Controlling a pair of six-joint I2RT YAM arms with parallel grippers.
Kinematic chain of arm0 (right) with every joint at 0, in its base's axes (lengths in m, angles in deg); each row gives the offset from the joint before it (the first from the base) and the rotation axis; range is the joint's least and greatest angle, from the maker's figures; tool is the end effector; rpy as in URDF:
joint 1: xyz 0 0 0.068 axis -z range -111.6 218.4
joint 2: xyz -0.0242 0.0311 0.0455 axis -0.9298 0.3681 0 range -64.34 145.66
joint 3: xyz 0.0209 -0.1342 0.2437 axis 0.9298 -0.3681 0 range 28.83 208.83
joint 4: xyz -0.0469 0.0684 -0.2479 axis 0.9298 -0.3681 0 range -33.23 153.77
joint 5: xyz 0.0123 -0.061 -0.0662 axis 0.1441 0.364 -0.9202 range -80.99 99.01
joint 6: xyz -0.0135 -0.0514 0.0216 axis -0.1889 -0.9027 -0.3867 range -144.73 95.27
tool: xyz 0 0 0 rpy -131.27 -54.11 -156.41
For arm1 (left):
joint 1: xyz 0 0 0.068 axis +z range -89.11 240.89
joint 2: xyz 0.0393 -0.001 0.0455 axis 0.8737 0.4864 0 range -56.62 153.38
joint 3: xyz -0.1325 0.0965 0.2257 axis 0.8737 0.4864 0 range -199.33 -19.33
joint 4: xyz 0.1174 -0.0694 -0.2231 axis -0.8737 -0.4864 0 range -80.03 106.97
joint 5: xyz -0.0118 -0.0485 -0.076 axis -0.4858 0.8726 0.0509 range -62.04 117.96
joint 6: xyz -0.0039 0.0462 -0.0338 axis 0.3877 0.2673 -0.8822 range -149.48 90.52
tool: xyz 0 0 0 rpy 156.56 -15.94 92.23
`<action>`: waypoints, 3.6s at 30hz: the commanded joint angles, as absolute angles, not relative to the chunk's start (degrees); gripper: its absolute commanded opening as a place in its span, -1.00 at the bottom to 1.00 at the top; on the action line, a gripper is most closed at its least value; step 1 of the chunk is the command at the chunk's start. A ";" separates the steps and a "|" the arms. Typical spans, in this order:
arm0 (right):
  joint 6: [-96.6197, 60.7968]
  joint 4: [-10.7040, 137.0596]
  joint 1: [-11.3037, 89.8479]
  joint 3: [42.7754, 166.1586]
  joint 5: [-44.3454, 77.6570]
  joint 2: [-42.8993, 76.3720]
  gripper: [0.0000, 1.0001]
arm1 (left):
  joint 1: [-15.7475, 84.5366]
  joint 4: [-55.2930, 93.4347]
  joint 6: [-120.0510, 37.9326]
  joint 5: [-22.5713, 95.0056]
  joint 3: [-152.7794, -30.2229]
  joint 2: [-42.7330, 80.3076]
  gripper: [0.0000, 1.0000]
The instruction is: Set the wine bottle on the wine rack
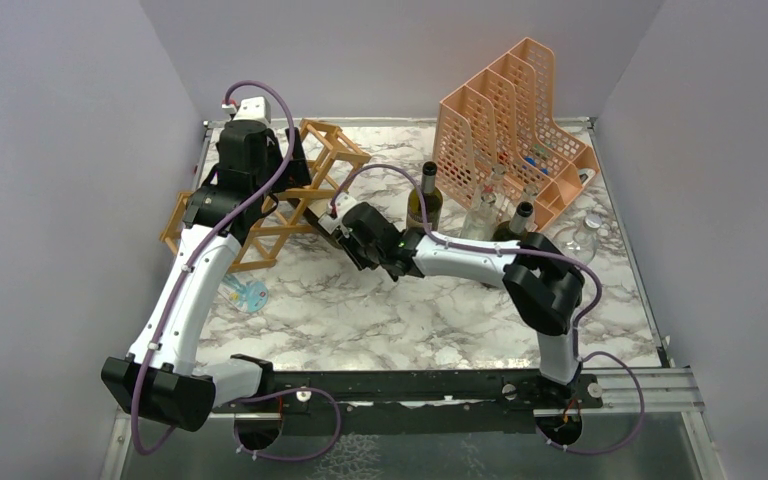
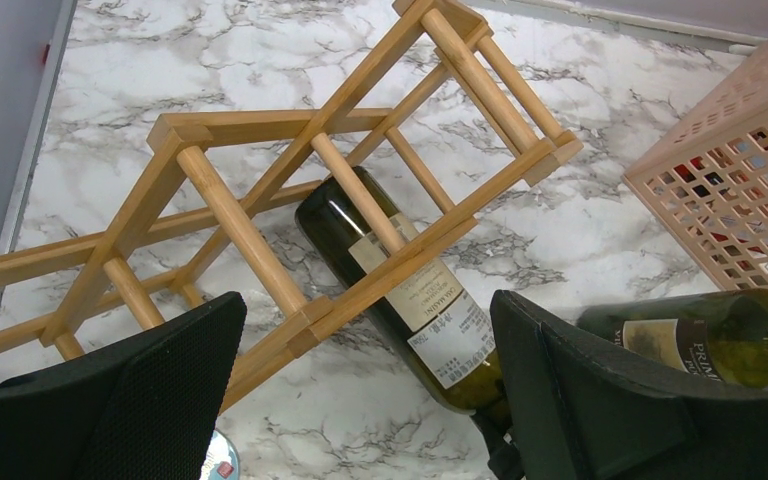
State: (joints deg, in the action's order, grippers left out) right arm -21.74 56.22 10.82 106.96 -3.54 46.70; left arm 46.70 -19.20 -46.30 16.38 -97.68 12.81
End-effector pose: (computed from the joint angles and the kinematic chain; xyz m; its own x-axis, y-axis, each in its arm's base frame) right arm 0.2442 0.3681 0.2094 -0.3858 -0.5126 -0.7670 -0.7162 0.6905 -0.1012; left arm 0.2530 -0.0556 0.4117 -0.4443 -0.1801 -0.8776 -0.0640 0.9835 -0.1694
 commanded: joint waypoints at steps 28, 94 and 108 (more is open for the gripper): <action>-24.49 61.12 12.00 129.56 -9.09 62.78 -0.60 | 47.36 -19.80 -48.07 18.46 -92.99 14.05 0.64; -6.94 39.87 24.11 113.86 -22.98 23.41 0.36 | 29.28 -15.43 -36.26 29.69 -89.78 -7.18 0.98; -14.74 46.22 24.18 109.85 -19.68 22.60 -0.48 | 28.64 -13.81 -36.93 30.70 -88.14 -4.36 0.98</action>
State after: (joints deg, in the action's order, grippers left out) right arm -11.08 42.89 23.89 111.90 -21.90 24.54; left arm 28.88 -16.05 -36.90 30.28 -88.52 -5.48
